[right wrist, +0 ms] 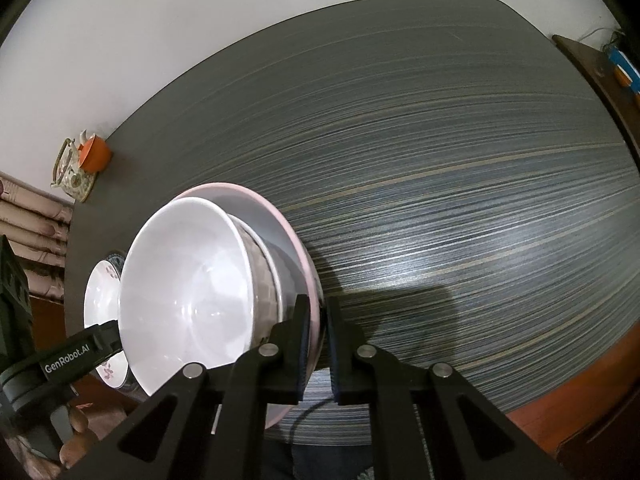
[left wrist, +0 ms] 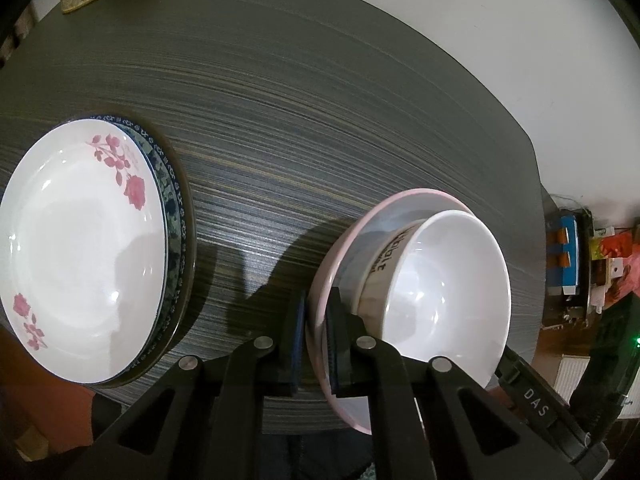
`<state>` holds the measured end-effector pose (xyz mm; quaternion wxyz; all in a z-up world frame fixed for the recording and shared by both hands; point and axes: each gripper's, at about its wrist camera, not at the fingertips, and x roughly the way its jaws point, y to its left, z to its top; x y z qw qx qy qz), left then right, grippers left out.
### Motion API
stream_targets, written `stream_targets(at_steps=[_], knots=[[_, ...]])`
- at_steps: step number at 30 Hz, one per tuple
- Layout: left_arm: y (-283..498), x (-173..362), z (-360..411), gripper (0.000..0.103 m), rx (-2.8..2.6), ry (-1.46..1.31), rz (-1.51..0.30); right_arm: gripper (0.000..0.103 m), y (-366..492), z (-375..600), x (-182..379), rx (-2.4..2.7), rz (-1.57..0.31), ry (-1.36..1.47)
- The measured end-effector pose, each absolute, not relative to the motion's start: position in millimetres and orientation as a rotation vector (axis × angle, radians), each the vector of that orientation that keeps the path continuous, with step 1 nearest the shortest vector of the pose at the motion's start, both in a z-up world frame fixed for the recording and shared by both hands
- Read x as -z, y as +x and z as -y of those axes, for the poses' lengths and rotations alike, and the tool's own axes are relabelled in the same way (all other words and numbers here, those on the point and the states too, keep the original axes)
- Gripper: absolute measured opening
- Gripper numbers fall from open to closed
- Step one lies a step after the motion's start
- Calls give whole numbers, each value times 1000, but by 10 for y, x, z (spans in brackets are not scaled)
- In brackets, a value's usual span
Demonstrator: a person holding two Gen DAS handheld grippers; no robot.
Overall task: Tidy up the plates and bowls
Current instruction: 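Lift the pink bowl stack with both tools toward the plate stack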
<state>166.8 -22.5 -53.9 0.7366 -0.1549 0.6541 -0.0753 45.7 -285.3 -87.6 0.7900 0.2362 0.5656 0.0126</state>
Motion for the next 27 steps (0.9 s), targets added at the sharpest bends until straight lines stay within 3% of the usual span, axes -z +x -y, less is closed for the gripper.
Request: stream_targets(at_steps=[27], knots=[[1636,492,313,5,169,-292,-1392,9,381,2844,810,-30,-1179,500]])
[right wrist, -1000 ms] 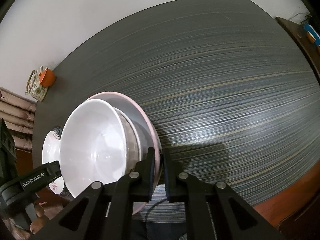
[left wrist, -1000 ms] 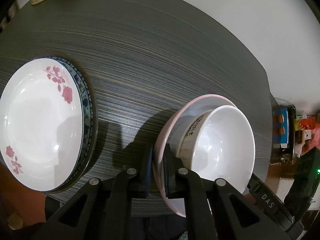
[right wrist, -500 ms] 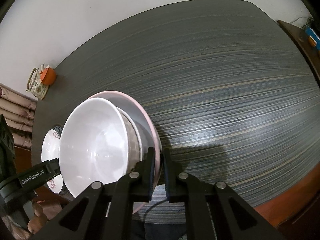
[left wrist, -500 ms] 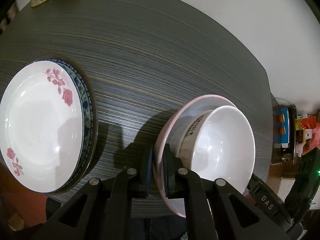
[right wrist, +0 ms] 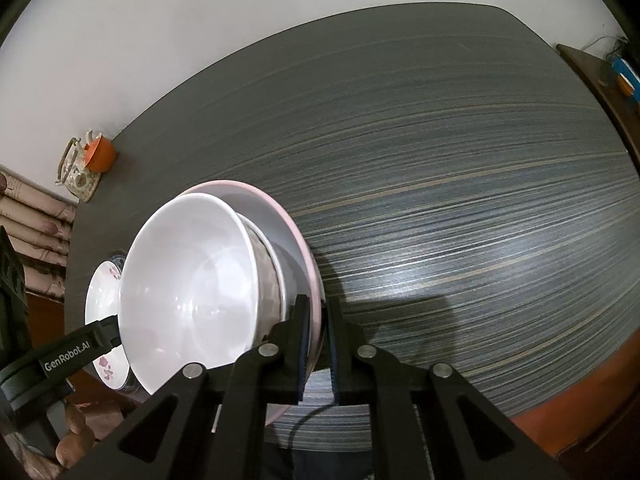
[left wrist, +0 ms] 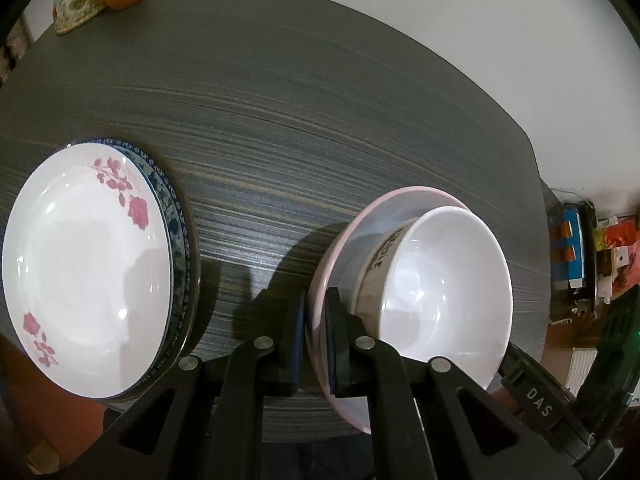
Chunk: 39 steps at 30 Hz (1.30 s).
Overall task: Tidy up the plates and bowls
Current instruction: 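Lift the pink bowl stack with both tools toward the plate stack, then lower the pink bowl stack onto the pink-flower plate with both tools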
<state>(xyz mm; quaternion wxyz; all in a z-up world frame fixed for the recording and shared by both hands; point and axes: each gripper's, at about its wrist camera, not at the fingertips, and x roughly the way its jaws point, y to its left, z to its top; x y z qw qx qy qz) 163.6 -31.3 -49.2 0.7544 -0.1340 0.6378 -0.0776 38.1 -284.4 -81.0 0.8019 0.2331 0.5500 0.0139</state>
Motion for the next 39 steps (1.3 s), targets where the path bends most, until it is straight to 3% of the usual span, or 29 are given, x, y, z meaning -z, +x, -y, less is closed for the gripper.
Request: stream_targets(at_steps=[19,39], knots=[[1616,131,103,5,148,-308,-1312,9,491,2548,384,-82,-1121,442],[1576,-373,-921,5,-37,-387,-1206,9,737,1518,-83,-275,-1106,335]])
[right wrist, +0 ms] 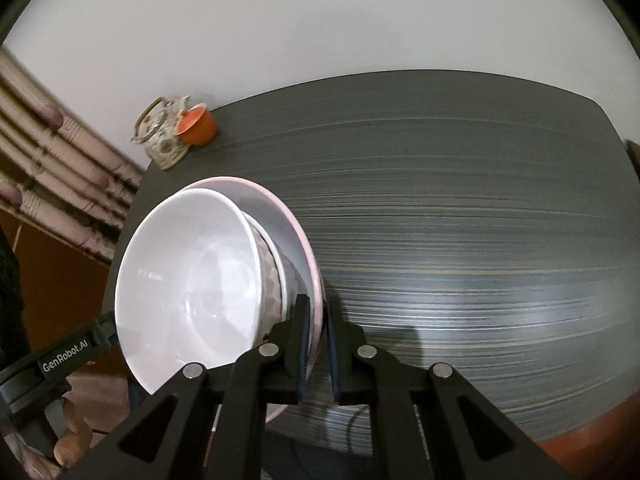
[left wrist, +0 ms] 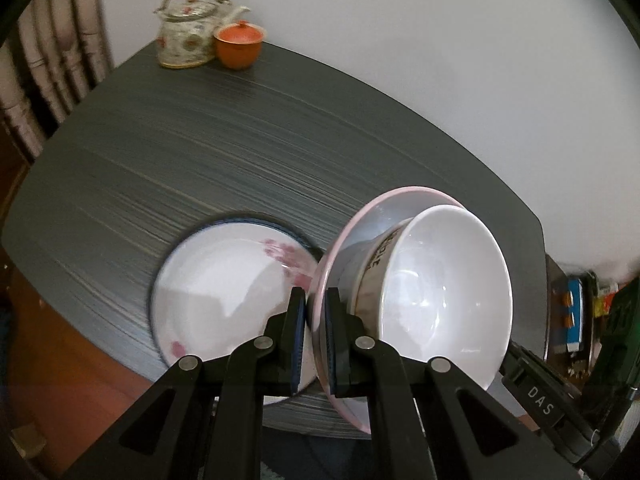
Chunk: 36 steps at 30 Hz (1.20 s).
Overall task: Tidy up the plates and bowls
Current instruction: 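Lower the pink bowl stack onto the pink-flower plate with both tools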
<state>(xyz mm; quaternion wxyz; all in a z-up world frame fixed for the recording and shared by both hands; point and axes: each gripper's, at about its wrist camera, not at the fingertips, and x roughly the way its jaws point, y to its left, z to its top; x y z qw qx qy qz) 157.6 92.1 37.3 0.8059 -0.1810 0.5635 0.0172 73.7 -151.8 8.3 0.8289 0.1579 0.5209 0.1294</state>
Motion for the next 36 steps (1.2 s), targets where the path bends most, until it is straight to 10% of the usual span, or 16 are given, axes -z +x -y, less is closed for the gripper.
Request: stream_targets(at_steps=[36], knots=[[1326,107,-1988,6,-160,-511,-1257,9,777,659,277,-321,-1212,255]])
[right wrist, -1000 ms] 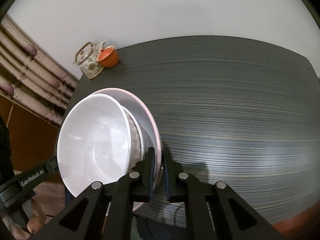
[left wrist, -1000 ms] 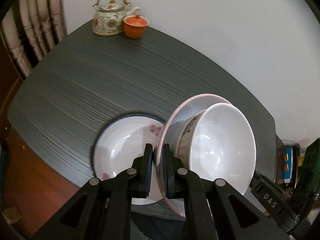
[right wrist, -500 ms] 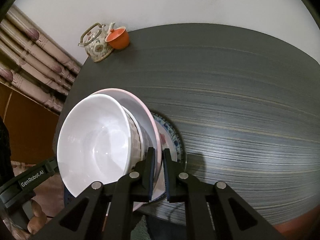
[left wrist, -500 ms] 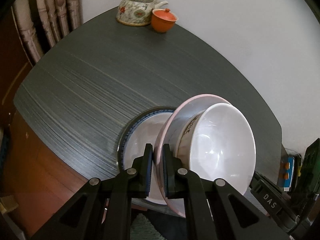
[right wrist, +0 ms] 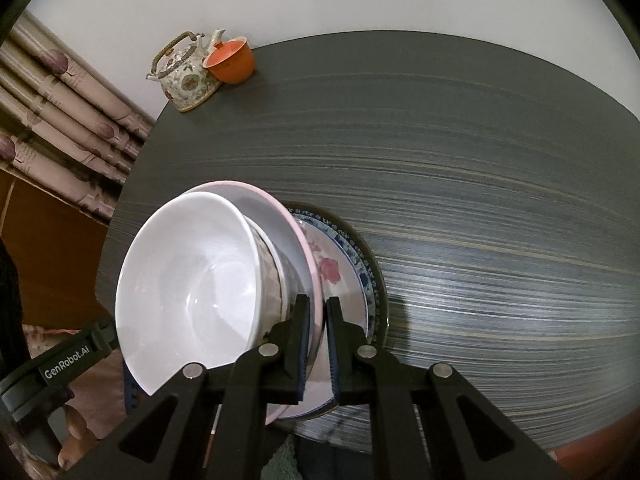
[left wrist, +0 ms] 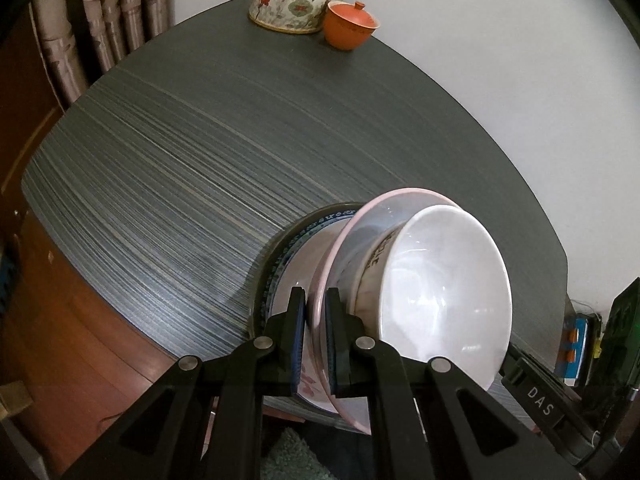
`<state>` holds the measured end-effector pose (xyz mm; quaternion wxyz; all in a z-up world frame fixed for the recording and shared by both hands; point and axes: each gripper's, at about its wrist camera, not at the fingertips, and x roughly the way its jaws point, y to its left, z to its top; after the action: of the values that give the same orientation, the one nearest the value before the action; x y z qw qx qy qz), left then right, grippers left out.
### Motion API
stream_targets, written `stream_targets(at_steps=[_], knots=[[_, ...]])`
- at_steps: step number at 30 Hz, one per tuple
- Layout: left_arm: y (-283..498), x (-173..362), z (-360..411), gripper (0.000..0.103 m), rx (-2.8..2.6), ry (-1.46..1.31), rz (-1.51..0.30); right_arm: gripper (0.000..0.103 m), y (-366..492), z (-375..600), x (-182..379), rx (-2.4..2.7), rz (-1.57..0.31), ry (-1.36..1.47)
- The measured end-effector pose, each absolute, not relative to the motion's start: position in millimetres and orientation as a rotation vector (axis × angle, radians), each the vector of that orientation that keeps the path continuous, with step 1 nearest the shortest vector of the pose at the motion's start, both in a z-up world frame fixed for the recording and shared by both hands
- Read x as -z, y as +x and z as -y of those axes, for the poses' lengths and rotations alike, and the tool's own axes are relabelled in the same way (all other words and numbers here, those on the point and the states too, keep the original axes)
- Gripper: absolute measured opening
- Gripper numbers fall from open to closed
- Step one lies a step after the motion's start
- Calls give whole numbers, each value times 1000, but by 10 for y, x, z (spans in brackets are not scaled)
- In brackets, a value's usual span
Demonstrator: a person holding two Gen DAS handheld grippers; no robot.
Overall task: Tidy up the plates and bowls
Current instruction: 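Lower the pink bowl stack onto the pink-flower plate with both tools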
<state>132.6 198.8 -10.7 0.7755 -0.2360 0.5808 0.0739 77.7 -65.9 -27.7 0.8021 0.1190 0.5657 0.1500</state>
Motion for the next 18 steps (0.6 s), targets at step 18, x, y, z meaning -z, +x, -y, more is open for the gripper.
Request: stream_targets(at_steps=[18], knots=[[1312,179,-1983,5,-169,-504,-1255,11,754,641,344,-320,-1230,245]])
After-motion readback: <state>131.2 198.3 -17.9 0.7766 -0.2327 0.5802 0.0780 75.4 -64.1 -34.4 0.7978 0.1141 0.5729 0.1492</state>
